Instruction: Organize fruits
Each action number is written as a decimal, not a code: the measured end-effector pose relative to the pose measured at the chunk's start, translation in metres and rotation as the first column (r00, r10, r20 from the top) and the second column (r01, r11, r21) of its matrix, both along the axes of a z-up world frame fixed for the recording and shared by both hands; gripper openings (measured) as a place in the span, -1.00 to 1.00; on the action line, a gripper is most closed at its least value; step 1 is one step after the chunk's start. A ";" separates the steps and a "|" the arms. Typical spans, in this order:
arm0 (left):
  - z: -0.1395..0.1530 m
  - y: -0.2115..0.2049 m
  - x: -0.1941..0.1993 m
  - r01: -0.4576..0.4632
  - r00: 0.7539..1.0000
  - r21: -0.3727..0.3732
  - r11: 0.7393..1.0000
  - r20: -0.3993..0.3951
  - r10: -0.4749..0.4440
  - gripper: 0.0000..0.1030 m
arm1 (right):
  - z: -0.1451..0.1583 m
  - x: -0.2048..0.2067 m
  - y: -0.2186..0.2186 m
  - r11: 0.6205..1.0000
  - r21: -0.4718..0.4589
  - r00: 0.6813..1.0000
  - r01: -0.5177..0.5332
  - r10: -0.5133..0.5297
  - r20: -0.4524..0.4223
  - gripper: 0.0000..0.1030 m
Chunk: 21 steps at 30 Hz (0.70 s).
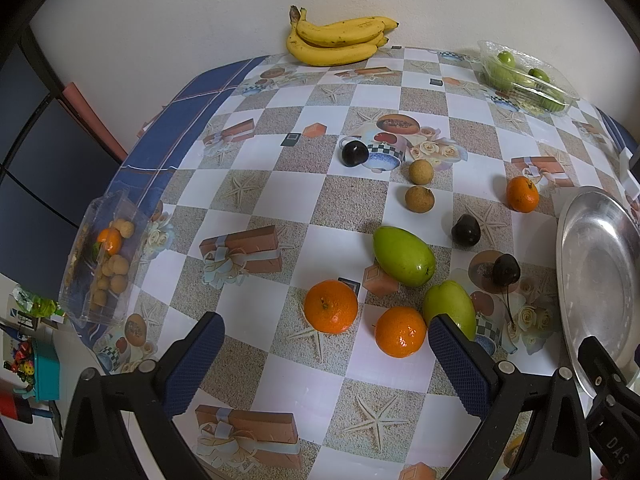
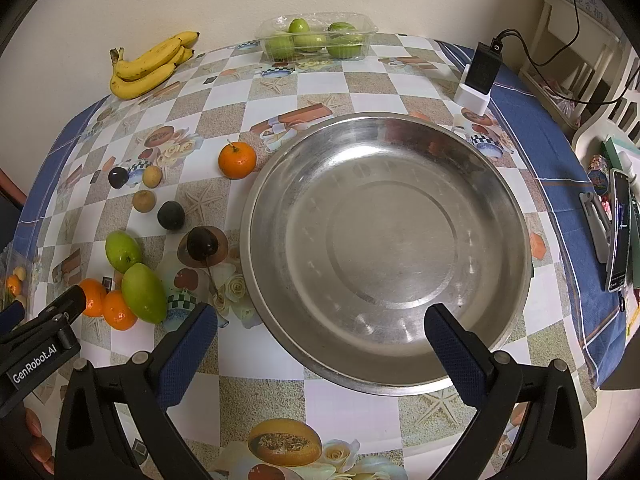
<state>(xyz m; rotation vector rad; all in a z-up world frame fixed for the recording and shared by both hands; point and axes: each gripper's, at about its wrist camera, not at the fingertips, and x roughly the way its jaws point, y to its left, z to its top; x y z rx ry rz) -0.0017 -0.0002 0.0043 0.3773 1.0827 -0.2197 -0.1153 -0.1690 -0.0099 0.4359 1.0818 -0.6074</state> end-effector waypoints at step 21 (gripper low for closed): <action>0.009 0.030 0.017 -0.112 0.994 -0.157 0.981 -0.004 0.113 1.00 | 0.012 0.021 0.019 0.988 0.069 0.979 -0.141 0.129 0.157 1.00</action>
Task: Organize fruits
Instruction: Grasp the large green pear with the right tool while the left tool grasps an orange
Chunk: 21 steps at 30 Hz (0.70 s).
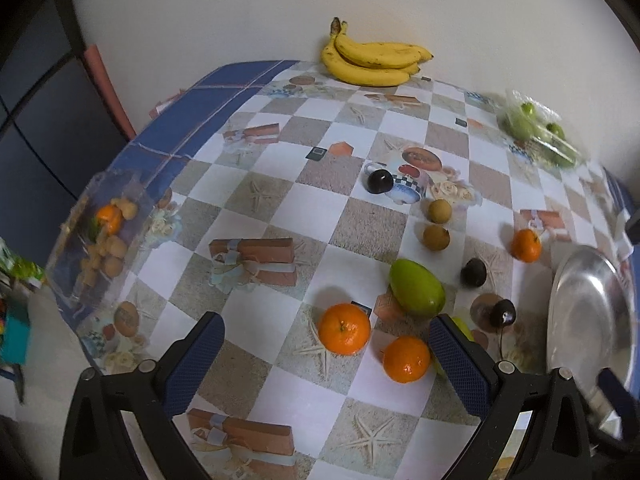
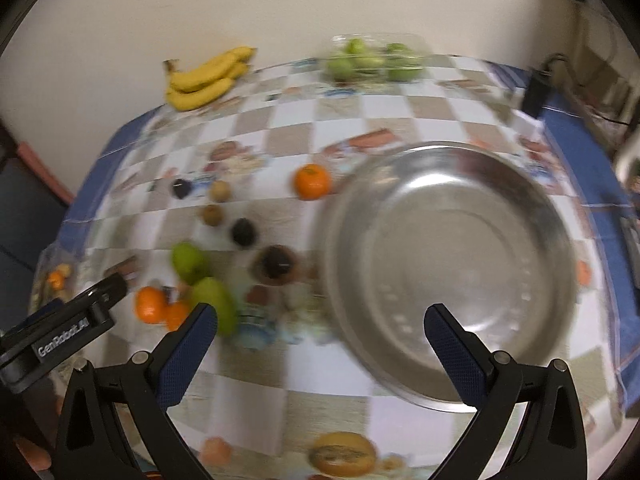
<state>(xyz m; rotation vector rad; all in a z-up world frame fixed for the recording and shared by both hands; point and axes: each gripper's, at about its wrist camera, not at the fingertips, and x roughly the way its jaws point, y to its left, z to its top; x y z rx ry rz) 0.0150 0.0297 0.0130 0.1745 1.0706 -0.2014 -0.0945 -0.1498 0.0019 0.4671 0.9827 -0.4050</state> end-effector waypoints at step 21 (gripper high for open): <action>-0.036 0.016 0.029 -0.093 0.978 -0.200 0.975 -0.202 0.052 0.79 | -0.038 0.057 0.039 0.963 0.150 0.974 -0.223 0.225 0.004 0.20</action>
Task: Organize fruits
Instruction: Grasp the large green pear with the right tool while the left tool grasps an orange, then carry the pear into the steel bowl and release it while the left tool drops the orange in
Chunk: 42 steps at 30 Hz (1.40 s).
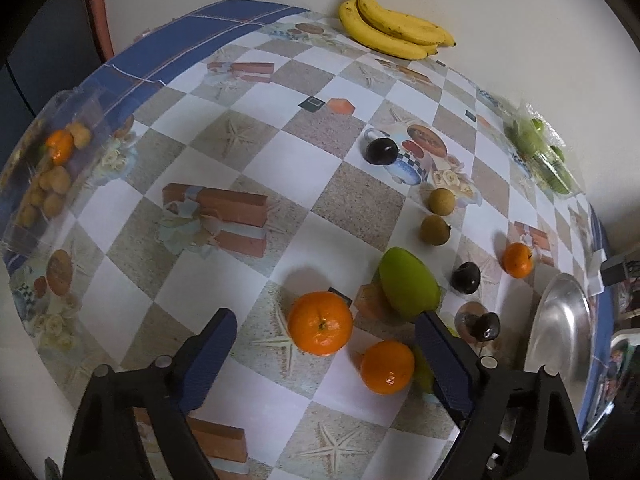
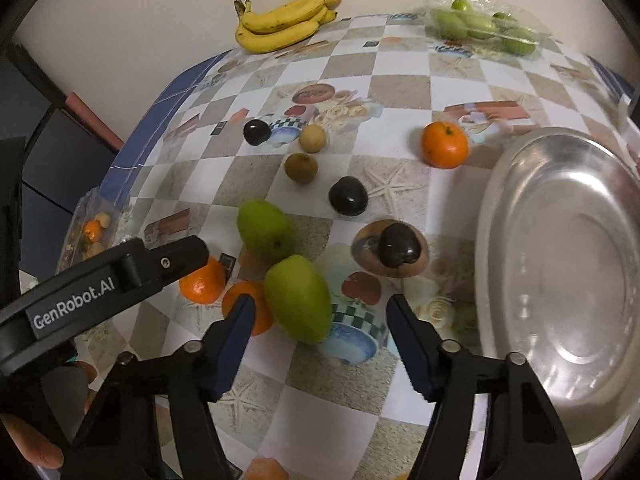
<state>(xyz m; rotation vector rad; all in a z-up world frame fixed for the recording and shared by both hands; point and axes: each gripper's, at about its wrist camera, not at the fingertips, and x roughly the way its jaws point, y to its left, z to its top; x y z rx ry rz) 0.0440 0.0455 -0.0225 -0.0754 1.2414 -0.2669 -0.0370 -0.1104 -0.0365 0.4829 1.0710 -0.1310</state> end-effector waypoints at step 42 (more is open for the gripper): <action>-0.021 0.005 0.010 -0.059 0.996 -0.066 0.996 -0.073 0.054 -0.18 | 0.016 -0.007 -0.015 0.990 0.123 0.997 0.064 -0.069 0.031 -0.21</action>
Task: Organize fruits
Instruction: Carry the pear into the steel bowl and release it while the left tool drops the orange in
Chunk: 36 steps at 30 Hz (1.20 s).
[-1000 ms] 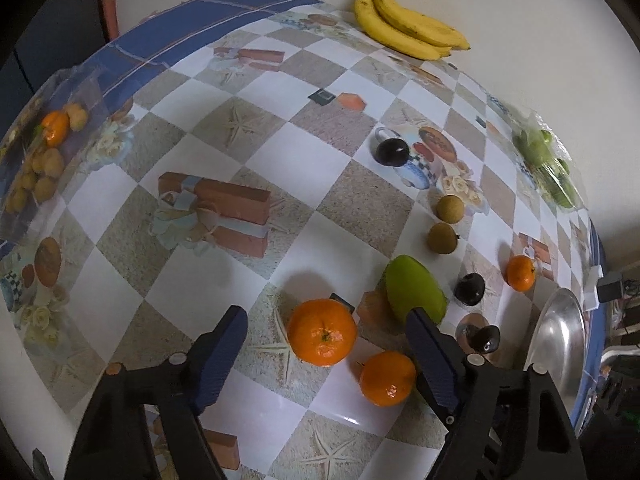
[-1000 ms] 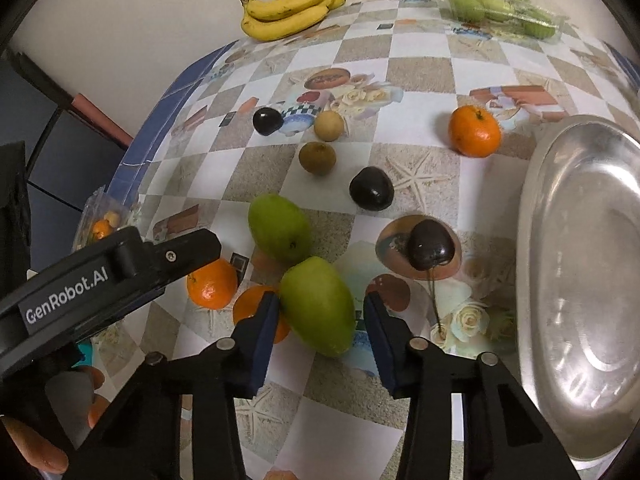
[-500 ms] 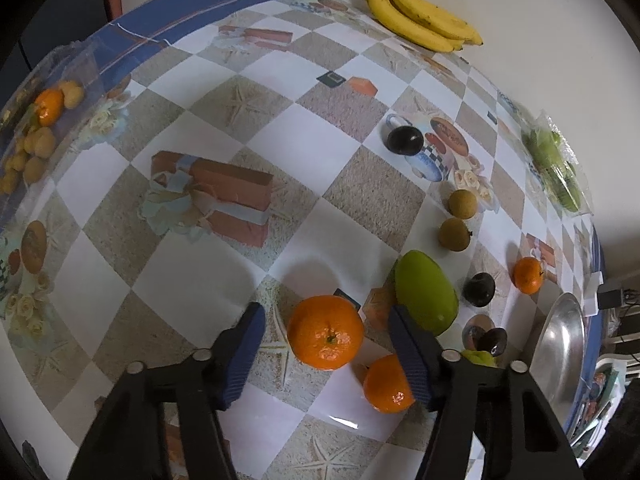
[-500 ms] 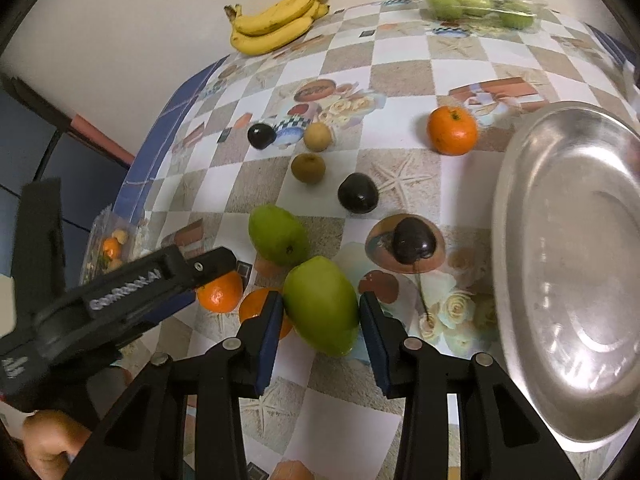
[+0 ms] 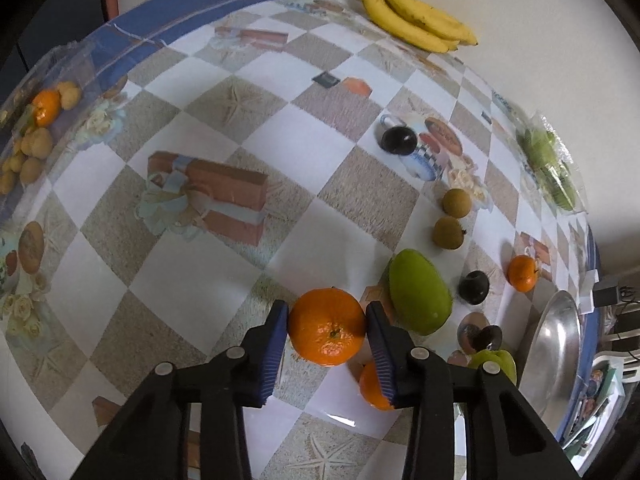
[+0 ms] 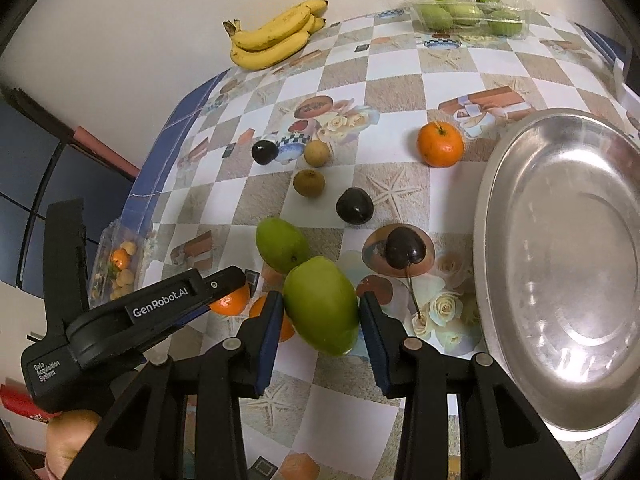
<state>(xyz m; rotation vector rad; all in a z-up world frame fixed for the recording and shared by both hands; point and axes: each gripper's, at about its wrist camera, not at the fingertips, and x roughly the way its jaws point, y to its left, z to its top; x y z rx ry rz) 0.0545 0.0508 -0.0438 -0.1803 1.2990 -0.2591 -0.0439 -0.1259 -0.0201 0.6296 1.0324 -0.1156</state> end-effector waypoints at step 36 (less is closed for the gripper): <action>0.050 -0.215 -0.105 0.624 0.739 0.158 0.765 0.201 -0.643 -0.18 | 0.008 -0.105 -0.169 0.858 -0.050 0.852 0.511 -0.514 -0.105 -0.31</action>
